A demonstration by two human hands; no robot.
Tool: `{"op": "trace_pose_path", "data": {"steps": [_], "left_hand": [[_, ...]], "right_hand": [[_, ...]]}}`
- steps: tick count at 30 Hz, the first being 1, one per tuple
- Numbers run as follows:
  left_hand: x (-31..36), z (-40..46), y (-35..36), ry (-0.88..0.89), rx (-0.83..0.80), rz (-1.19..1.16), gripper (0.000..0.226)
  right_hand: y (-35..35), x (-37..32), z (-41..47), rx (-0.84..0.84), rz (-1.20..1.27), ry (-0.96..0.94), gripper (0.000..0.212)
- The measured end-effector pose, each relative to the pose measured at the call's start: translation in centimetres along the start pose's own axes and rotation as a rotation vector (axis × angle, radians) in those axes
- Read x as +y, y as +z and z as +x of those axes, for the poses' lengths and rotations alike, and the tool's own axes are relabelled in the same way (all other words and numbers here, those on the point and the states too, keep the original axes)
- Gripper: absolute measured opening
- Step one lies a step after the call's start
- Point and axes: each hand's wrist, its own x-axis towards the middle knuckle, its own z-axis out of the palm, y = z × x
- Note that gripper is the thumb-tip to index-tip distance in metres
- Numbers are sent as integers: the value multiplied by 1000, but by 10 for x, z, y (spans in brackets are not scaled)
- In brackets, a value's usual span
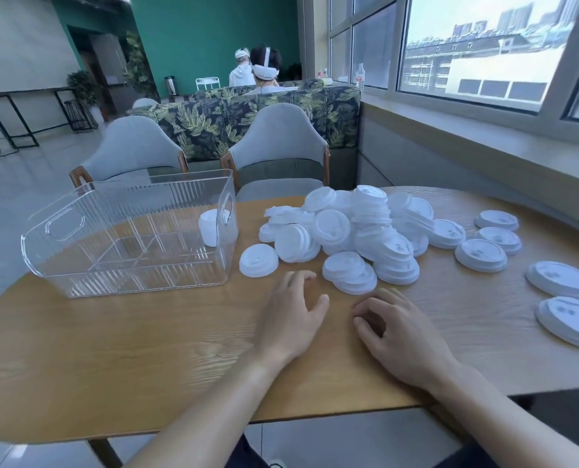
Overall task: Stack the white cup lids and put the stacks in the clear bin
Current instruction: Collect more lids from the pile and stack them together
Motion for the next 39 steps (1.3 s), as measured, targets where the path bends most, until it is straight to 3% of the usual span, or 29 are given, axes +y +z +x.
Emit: {"op": "trace_pose_path", "data": {"steps": [7, 13, 18, 32, 39], "left_hand": [[17, 24, 21, -57, -3, -34, 69], [28, 42, 32, -60, 18, -2, 74], [30, 52, 37, -104, 45, 14, 66], [20, 49, 35, -74, 90, -251, 47], [9, 29, 11, -12, -16, -304, 48]], "right_hand": [[-9, 24, 6, 62, -30, 77, 4], [-6, 28, 17, 68, -39, 97, 13], [-2, 31, 25, 114, -26, 121, 18], [0, 32, 24, 142, -44, 108, 16], [-2, 29, 21, 156, -64, 109, 16]]}}
